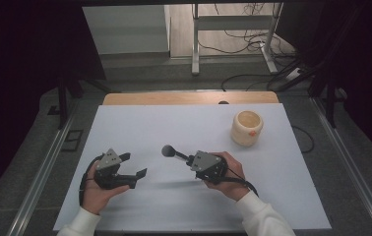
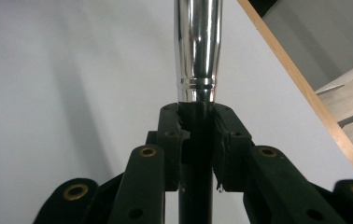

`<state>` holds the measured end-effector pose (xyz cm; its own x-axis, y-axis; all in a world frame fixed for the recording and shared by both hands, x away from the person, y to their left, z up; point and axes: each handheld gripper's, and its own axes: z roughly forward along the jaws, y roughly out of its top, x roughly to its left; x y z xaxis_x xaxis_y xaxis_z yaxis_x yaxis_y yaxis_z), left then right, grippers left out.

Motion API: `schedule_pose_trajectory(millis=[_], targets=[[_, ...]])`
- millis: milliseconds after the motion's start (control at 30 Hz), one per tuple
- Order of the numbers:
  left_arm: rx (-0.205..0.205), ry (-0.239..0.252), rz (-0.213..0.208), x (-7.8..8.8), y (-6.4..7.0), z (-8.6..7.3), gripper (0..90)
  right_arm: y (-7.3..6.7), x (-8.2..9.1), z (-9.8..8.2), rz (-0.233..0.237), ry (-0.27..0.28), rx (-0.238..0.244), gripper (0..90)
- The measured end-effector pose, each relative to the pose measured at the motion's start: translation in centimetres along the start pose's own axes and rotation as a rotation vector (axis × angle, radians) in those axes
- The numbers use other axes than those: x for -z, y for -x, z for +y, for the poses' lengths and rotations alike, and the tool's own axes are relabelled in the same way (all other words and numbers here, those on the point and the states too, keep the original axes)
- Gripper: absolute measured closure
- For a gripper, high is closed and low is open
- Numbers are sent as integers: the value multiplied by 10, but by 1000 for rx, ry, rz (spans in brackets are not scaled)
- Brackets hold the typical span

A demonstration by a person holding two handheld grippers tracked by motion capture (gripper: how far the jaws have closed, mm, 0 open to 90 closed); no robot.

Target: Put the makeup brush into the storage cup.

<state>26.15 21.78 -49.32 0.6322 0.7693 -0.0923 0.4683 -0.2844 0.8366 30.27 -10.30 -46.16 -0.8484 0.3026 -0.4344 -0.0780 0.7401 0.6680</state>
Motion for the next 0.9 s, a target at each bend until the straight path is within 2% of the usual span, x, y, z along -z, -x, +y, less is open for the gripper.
schedule_pose_trajectory(millis=[267,600,900], targets=[[17,5,18,4,-2,-5,144,9,7,-2,-6,38,-52,749],[13,-14,10,2,-4,-8,143,24,12,-7,-12,86,-149,749],[18,-14,11,1,-5,-9,145,36,17,-11,-23,119,-212,749]])
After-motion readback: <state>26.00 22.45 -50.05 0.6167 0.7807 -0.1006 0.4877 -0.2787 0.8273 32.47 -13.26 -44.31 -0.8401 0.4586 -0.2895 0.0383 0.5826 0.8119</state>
